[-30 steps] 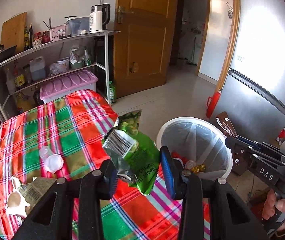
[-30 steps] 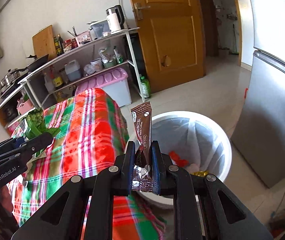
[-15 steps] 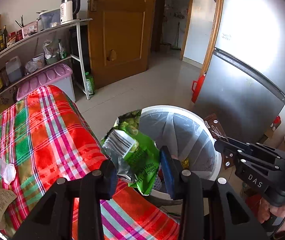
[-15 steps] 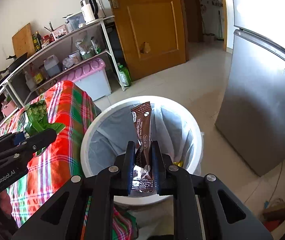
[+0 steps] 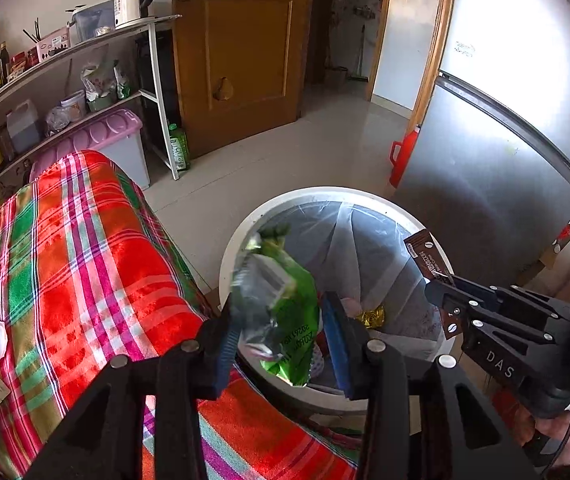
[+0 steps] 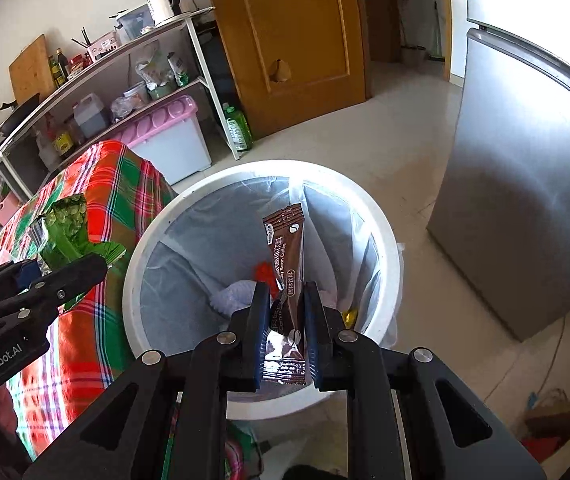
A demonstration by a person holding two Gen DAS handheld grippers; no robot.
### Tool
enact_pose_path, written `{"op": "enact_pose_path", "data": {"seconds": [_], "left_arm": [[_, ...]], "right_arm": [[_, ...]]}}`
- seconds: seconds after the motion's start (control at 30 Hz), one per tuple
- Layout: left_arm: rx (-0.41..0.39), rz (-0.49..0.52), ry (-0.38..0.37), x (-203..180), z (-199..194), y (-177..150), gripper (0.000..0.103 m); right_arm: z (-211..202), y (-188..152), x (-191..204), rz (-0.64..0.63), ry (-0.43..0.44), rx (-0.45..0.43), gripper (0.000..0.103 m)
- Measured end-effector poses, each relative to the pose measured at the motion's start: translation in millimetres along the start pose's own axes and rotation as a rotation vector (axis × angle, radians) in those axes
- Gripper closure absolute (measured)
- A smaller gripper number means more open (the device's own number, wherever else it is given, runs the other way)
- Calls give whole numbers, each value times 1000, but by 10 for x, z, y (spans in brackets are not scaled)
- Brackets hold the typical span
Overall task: Collect trash
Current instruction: 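Open both grippers to drop the green bag and brown wrapper into the bin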
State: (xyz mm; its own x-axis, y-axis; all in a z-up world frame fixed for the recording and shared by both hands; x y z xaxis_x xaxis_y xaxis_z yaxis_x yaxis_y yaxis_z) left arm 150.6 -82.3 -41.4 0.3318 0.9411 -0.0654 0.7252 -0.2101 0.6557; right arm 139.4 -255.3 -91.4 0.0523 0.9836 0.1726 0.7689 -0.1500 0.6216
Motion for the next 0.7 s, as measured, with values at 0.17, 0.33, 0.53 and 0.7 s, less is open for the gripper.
{"op": "enact_pose_path", "data": {"seconds": [0.17,0.33,0.53,0.7], "left_arm": [[1,3,12,-9,15,-9,45],[6,-10,11,3,11,-27,40],[-11,-18,10,34,-83,-37,36],[-37,-27,16,97,-241,-58,35]], "right_arm": [[53,-23,-25,3,-9,14,81],[23,-34,-49,10,-2,5,64],[-58,-30,-15,8,0,-14,64],[-169,-30,25,12,5,-38,64]]}}
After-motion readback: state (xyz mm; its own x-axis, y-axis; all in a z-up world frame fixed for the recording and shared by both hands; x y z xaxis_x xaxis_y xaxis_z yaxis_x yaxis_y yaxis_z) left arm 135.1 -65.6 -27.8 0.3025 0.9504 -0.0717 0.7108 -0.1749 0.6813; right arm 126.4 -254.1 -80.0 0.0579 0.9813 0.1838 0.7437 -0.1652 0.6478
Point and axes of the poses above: each gripper's, at about its wrist camera, not at the fingertips, and z roughly the way its jaws point, x to its left, y to its top, the point moved 3 cm from there along z, roughly the way its jaws point, and after that the axes turned 1 degree about z, right-handed, at the moved point
